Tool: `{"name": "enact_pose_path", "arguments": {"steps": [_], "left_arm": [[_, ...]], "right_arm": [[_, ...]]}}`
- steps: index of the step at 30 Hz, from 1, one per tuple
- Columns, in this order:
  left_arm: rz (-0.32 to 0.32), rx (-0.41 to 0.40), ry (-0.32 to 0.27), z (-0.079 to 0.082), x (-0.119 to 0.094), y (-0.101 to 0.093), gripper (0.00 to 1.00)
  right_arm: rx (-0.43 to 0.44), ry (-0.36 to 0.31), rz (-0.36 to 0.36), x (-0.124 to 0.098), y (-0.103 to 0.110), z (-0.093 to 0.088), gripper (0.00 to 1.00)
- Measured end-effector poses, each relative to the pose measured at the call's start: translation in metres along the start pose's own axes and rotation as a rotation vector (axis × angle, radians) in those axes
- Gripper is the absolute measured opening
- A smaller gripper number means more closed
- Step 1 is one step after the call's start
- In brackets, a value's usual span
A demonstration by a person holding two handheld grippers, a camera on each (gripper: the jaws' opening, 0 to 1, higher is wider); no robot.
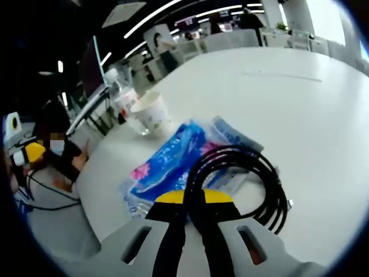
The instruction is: Arrange the tabletop items into an orderly group along one side of the table until the central work area is clear of visible clutter.
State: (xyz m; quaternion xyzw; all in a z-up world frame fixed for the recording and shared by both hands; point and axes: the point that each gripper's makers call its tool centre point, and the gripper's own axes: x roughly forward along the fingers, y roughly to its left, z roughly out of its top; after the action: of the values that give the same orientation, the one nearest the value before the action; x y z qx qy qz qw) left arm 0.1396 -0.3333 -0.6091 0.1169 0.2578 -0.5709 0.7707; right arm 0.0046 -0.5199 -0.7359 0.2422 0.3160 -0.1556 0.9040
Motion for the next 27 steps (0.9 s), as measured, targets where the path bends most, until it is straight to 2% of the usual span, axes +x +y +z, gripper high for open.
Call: {"name": "enact_pose_path", "arguments": {"steps": [10, 22, 27], "left_arm": [[-0.013, 0.005, 0.006, -0.001, 0.003, -0.009, 0.41], [-0.010, -0.002, 0.007, -0.001, 0.001, -0.009, 0.41], [-0.011, 0.002, 0.012, -0.002, 0.001, -0.010, 0.41]], "right_arm": [[0.034, -0.067, -0.011, -0.028, -0.015, 0.011, 0.06], [0.103, -0.085, -0.083, -0.063, -0.042, -0.009, 0.06], [0.093, -0.070, -0.119, -0.073, -0.052, -0.015, 0.06]]}}
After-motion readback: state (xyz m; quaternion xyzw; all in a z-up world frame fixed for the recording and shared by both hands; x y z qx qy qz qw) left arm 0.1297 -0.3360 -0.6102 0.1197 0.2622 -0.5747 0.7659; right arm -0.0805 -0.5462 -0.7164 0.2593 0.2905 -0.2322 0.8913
